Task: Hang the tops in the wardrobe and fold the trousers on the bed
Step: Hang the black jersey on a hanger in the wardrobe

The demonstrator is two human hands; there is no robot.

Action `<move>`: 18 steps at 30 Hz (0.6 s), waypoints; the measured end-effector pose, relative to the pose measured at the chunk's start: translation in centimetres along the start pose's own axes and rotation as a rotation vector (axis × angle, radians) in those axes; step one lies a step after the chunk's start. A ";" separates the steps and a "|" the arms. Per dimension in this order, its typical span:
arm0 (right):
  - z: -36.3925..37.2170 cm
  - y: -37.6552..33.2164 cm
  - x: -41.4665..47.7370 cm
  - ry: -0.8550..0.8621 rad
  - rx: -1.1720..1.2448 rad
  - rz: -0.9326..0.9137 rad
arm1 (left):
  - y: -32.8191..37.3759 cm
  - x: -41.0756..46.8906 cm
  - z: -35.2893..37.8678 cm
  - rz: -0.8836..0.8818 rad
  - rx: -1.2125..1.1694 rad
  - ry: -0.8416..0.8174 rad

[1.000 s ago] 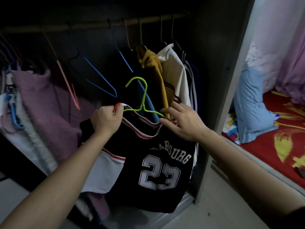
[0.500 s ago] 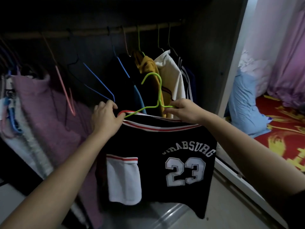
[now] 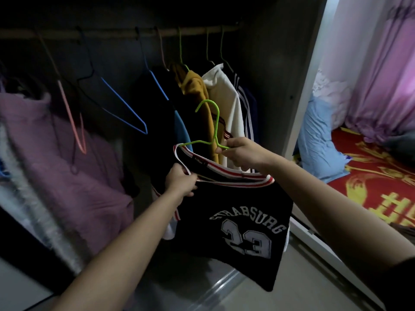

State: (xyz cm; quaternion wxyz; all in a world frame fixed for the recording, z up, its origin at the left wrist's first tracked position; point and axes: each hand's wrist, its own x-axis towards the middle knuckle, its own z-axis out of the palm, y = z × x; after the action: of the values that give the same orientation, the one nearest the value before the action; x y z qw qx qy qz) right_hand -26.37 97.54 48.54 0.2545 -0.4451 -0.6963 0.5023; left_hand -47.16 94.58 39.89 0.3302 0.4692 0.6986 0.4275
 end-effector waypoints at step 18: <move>0.2 5.3 0.9 -0.135 -0.818 0.050 | 0.2 1.3 -6.9 0.374 0.381 0.184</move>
State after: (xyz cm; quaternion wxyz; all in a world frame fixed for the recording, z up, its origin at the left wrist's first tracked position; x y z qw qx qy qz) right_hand -25.04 98.80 43.51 -0.0019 -0.4922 -0.8427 0.2183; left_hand -53.51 93.88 42.88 0.0870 0.6028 0.6947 0.3827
